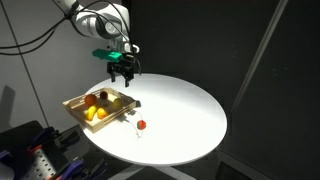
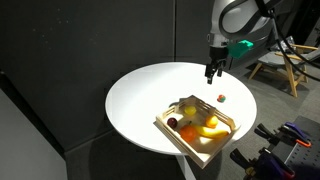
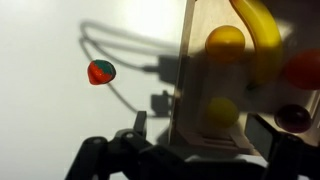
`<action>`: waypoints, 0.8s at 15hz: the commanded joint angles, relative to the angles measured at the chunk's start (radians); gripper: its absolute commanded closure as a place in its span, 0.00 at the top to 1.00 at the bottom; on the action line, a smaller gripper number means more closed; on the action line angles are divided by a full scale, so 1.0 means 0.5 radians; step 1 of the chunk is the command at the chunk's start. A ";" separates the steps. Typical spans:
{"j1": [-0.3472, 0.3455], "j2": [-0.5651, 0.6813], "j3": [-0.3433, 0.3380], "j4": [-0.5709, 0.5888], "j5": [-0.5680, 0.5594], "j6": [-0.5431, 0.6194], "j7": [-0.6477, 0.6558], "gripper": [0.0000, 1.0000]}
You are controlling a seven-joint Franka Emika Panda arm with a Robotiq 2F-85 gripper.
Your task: Pick up the yellow lemon toy from the tray and put it on the table, pick up the red strawberry toy from the table and put it in the tray
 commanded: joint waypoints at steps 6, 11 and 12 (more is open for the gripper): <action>0.009 0.103 0.037 0.085 0.048 0.007 -0.268 1.00; 0.001 0.214 0.071 0.168 0.067 -0.002 -0.483 1.00; 0.001 0.236 0.077 0.184 0.064 0.000 -0.511 1.00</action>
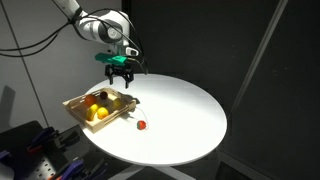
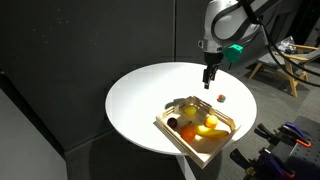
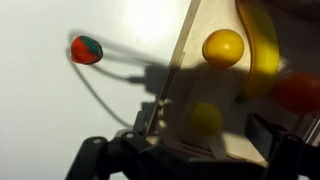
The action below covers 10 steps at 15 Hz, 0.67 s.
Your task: Pick up the yellow lemon toy from the tray and put it on the table, pick up the red strawberry toy from the table and put it in the tray
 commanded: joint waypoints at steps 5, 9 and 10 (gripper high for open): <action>0.011 0.209 0.059 0.164 0.023 0.044 -0.168 1.00; 0.024 0.285 0.093 0.216 0.021 0.087 -0.144 1.00; 0.026 0.303 0.097 0.226 0.017 0.098 -0.140 1.00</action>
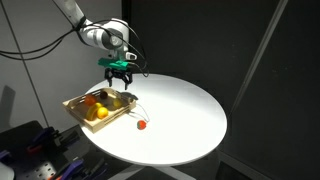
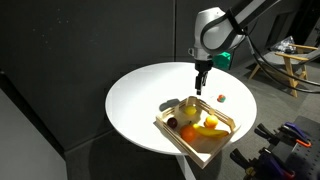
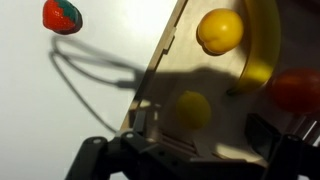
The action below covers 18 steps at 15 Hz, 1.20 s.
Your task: Pick up the yellow lemon toy from the tray and put it on the table, pick up the red strawberry toy from the table and put it in the tray
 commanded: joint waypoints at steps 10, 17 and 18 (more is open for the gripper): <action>0.040 0.183 0.036 0.090 -0.040 0.174 -0.008 1.00; 0.075 0.183 0.023 0.035 -0.100 0.321 0.035 1.00; 0.076 0.172 0.019 0.019 -0.108 0.336 0.046 1.00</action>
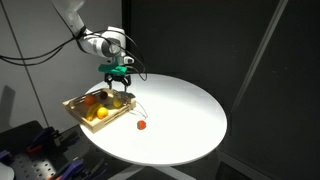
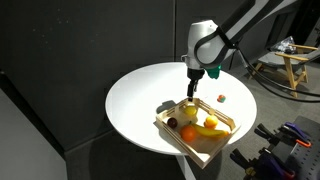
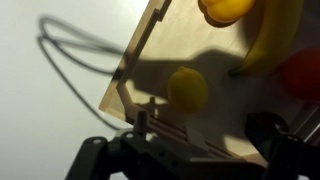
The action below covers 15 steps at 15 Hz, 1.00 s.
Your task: Pick up the yellow lemon toy from the tray and put it on the table, pick up the red strawberry toy from the table and put it in the tray
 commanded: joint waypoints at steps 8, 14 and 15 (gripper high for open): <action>0.024 -0.042 -0.033 -0.106 -0.041 0.080 0.178 1.00; 0.027 -0.011 -0.035 -0.136 -0.056 0.111 0.187 1.00; 0.028 -0.007 -0.037 -0.140 -0.060 0.123 0.187 1.00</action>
